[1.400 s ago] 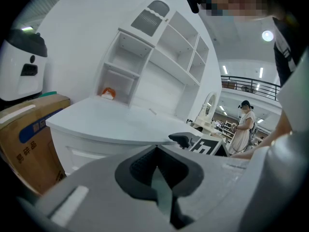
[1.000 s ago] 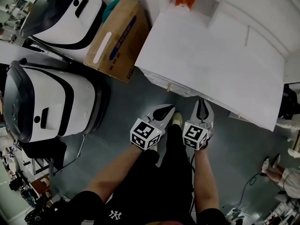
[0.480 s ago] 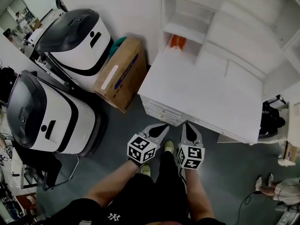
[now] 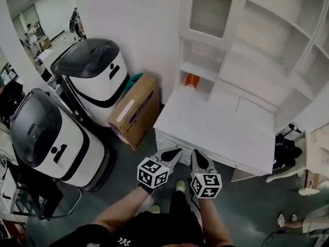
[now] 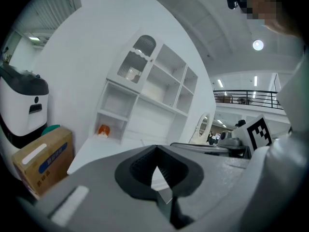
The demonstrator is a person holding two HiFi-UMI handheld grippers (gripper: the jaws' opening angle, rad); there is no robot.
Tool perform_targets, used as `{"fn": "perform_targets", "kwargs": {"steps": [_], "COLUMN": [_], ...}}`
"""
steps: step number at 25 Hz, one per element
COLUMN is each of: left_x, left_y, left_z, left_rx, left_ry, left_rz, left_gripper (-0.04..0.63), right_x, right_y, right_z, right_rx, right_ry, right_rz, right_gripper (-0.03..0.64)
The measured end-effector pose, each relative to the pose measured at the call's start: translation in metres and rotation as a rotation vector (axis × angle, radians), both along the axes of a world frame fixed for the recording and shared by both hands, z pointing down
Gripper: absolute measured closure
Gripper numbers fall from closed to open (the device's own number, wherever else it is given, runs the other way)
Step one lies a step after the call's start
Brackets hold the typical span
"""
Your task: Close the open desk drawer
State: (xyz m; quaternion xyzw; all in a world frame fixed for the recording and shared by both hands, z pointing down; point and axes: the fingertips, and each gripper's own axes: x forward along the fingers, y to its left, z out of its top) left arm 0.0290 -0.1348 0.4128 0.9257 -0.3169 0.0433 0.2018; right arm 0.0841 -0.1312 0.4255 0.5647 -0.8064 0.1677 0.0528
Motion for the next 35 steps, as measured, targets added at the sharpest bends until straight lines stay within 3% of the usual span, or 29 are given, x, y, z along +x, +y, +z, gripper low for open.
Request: {"fn": "perform_targets", "kwargs": {"steps": [5, 17, 35], "left_x": [-0.01, -0.017, -0.026], "left_y": [0.009, 0.017, 0.009], "left_z": [-0.029, -0.067, -0.065], "left_rx": [0.012, 0.099, 0.113], "left_ry": [0.018, 0.025, 0.026], "left_rz": [-0.01, -0.021, -0.046], "left_gripper": [0.595, 0.595, 0.595], "right_x": [-0.006, -0.012, -0.018], "right_y": [0.011, 0.02, 0.016], "right_z": [-0.03, -0.066, -0.064], "right_rx": [0.059, 0.129, 0.121], "right_ry": [-0.039, -0.027, -0.023], "right_rz": [-0.006, -0.009, -0.01], "right_gripper": [0.594, 0.594, 0.594]}}
